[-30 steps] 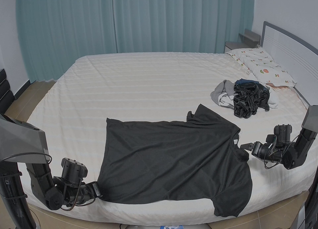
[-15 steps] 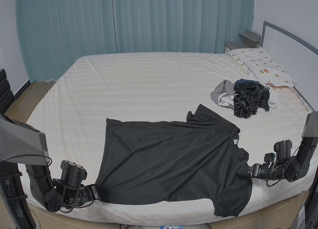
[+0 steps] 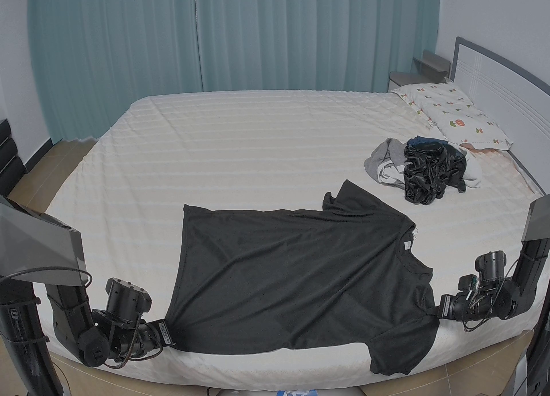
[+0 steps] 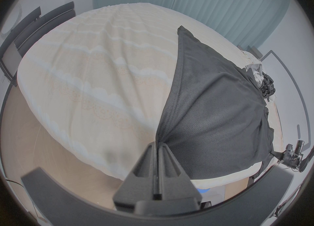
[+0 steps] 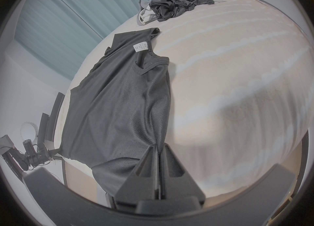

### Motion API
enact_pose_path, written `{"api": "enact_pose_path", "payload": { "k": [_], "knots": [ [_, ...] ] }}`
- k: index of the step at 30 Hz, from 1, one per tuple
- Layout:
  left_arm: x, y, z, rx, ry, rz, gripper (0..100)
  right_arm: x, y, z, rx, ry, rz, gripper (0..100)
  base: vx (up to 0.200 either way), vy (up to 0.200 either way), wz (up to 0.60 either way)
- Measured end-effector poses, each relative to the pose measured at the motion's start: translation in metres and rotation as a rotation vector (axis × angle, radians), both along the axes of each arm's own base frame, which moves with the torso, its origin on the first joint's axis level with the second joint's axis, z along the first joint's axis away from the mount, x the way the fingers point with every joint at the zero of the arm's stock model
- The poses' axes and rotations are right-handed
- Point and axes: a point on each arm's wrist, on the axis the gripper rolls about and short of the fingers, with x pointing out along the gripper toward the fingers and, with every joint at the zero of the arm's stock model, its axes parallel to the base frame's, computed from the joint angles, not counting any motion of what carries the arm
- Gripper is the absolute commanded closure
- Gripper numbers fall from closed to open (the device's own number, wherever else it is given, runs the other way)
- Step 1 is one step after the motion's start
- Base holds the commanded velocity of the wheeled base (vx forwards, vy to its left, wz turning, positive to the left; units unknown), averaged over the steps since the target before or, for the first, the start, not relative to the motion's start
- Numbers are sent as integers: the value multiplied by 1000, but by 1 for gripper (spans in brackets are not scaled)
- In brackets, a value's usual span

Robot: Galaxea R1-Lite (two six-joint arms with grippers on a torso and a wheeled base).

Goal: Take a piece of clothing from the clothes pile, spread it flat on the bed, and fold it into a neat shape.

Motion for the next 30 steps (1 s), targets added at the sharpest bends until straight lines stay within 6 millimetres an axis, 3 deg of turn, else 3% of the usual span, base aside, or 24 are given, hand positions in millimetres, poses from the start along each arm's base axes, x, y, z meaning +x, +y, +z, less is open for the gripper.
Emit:
{"api": "enact_pose_path", "payload": {
  "k": [14,21,22,23,24,30],
  "knots": [
    [-15,-3,-3,32,52,-56,100,-35,-10,5,-49,44,14,100,0,0,0],
    [-22,-5,-4,44,68,-80,100,-40,-17,7,-76,45,-9,100,0,0,0],
    [-22,-5,-4,44,67,-81,100,-40,-17,7,-77,44,-11,0,0,0,0],
    [-22,-5,-4,43,67,-81,100,-40,-17,7,-76,42,-11,0,0,0,0],
    [-22,-5,-4,44,67,-82,0,-40,-17,7,-74,40,-11,0,0,0,0],
    [-23,-5,-3,43,65,-84,0,-39,-16,9,-53,33,-26,0,0,0,0]
  ]
}}
